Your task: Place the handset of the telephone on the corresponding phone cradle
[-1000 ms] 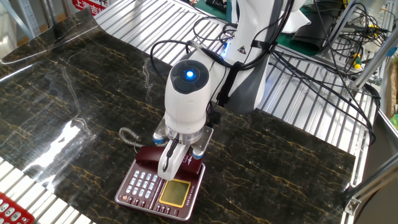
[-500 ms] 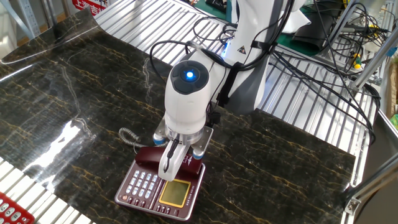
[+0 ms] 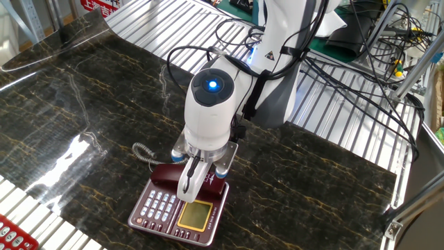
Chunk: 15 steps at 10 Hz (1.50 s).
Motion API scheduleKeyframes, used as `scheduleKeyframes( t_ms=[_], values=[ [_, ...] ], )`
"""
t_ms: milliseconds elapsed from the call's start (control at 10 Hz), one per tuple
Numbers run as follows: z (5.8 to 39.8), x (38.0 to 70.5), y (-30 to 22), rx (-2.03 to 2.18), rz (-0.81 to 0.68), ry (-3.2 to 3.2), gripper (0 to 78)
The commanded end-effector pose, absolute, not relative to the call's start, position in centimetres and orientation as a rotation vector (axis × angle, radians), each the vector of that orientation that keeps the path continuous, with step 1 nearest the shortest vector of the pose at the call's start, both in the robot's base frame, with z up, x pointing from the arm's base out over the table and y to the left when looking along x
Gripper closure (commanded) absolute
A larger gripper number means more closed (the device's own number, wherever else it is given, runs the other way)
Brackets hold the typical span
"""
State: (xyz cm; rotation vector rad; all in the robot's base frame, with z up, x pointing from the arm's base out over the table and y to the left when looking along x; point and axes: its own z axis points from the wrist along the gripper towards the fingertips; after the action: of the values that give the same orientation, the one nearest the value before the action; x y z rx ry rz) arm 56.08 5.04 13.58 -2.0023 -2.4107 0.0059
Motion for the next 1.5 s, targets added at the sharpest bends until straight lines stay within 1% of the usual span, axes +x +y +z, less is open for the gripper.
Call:
scheduleKeyframes(
  t_ms=[100,1500],
  values=[
    [13.72,56.19,5.04,-1.994,0.003,-2.419,76.4],
    [14.36,56.04,4.96,-1.968,0.008,-2.434,76.4]
  ],
)
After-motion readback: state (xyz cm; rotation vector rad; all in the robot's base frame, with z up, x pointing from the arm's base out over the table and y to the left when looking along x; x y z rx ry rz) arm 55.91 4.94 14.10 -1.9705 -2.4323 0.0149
